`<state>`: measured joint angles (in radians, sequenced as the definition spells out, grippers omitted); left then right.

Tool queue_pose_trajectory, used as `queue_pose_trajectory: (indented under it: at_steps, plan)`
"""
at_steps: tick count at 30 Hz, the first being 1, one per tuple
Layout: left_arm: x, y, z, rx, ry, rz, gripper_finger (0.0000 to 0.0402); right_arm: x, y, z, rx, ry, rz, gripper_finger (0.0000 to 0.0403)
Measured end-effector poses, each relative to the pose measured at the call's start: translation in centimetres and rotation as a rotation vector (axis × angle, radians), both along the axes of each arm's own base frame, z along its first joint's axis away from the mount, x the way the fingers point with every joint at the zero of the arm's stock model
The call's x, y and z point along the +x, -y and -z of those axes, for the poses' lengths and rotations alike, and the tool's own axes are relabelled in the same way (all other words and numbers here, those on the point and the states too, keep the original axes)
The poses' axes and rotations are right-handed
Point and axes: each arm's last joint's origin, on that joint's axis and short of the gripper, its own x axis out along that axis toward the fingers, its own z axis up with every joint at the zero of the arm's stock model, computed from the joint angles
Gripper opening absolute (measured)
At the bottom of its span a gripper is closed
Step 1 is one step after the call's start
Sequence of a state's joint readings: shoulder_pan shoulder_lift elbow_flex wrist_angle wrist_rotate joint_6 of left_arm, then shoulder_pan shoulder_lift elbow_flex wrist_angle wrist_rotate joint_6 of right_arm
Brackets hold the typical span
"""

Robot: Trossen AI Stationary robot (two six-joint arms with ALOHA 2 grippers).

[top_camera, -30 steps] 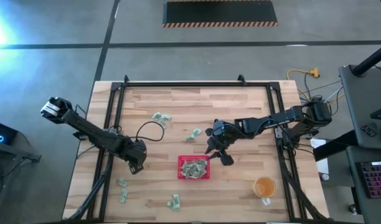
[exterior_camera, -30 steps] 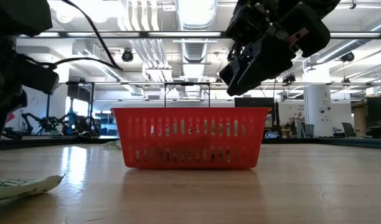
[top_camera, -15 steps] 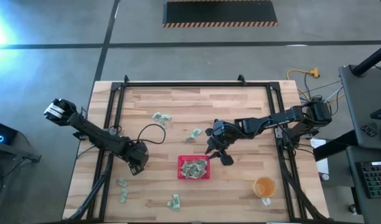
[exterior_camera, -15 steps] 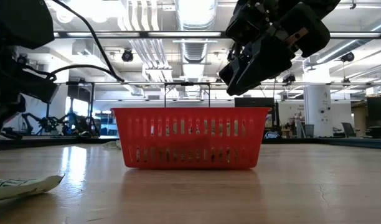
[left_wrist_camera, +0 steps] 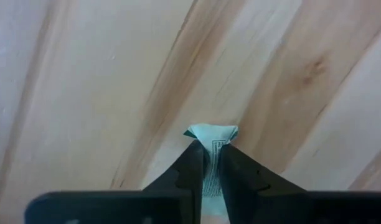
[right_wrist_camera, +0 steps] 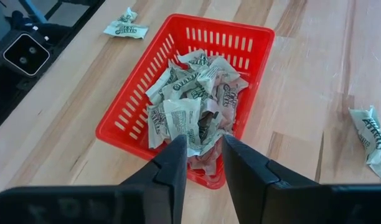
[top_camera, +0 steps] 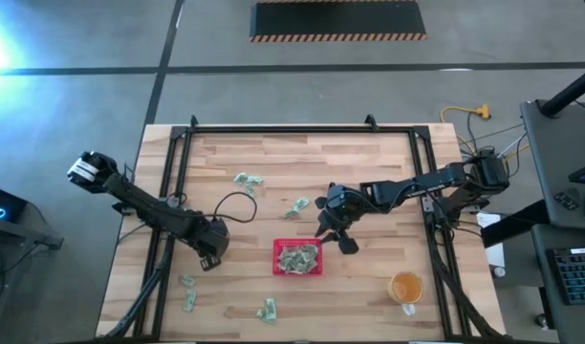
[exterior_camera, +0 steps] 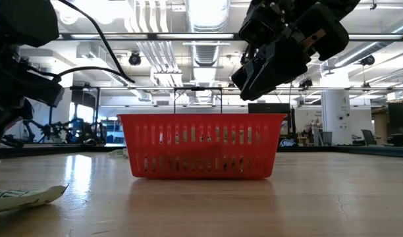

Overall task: Pick and place Stevia / Truvia into bins
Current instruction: Put the white stevia packet into the red bin

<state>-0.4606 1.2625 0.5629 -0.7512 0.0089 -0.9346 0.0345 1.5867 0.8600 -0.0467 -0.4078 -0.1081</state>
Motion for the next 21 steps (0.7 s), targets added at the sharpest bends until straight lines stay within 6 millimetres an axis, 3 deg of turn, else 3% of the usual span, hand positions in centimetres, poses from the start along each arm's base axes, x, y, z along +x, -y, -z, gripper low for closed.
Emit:
queue_pose_trajectory:
  at_steps: [10,21]
  plan:
    - [2.1,1.0,-0.9,-0.062,0.231,0.155,0.0010,0.1,0.4,0.1,-0.122,0.014,0.089,0.0079]
    - [4.9,2.1,-3.3,0.030,0.572,0.407,0.0010,0.2,0.9,0.2,-0.274,0.022,0.209,0.0068]
